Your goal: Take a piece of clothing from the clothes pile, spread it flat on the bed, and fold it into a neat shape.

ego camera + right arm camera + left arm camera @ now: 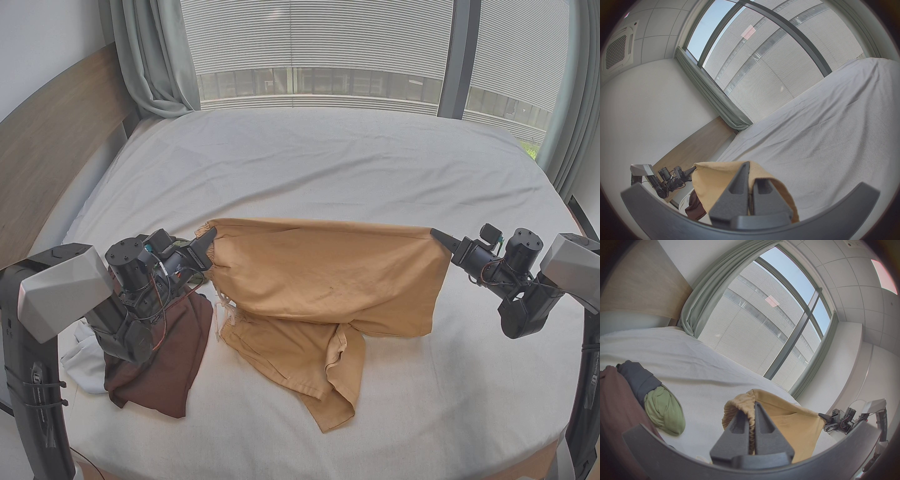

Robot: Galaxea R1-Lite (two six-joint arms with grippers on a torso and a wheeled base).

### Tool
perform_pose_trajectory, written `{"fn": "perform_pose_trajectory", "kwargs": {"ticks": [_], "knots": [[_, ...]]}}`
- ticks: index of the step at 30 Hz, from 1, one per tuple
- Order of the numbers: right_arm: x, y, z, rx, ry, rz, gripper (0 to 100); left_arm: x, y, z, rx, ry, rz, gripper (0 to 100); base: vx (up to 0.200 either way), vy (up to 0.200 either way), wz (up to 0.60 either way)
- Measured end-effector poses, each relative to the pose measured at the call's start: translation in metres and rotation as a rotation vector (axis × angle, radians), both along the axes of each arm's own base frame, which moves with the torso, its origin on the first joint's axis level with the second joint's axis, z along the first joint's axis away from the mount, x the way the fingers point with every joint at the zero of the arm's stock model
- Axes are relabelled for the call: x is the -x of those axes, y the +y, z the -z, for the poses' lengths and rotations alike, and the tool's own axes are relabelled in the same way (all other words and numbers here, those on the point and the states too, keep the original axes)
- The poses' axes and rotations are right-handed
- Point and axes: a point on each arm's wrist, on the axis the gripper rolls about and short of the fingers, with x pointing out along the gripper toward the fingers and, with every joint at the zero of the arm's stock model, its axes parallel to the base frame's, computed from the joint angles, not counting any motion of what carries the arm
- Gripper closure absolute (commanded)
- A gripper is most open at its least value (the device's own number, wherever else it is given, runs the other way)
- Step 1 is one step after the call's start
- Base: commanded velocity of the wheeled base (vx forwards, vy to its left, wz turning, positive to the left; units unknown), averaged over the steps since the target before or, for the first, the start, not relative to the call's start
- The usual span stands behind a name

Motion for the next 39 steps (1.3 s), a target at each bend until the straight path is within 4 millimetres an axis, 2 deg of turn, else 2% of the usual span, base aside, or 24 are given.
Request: {"fn": "perform_pose_trajectory", "kwargs": {"ticks": [14, 29, 37, 38, 39], "knots": [[-0.032, -0.007, 0.006, -0.005, -0.026, 0.034, 100, -0.031, -0.005, 0.011, 0.037, -0.014, 0.003, 100, 0.0, 0.0, 0.0], [-0.044, -0.016, 0.024, -0.006, -0.008, 0.055, 100, -0.045, -0.01, 0.021, 0.032, 0.012, 0.008, 100, 0.0, 0.0, 0.0], [-0.047, -0.016, 0.026, -0.006, -0.012, 0.056, 100, -0.047, -0.01, 0.021, 0.031, 0.016, 0.008, 100, 0.0, 0.0, 0.0], [-0.047, -0.016, 0.026, -0.006, -0.014, 0.057, 0, -0.047, -0.01, 0.021, 0.031, 0.016, 0.008, 0, 0.0, 0.0, 0.0], [-0.048, -0.016, 0.026, -0.007, -0.018, 0.058, 0, -0.048, -0.01, 0.021, 0.032, 0.016, 0.007, 0, 0.0, 0.0, 0.0]]}}
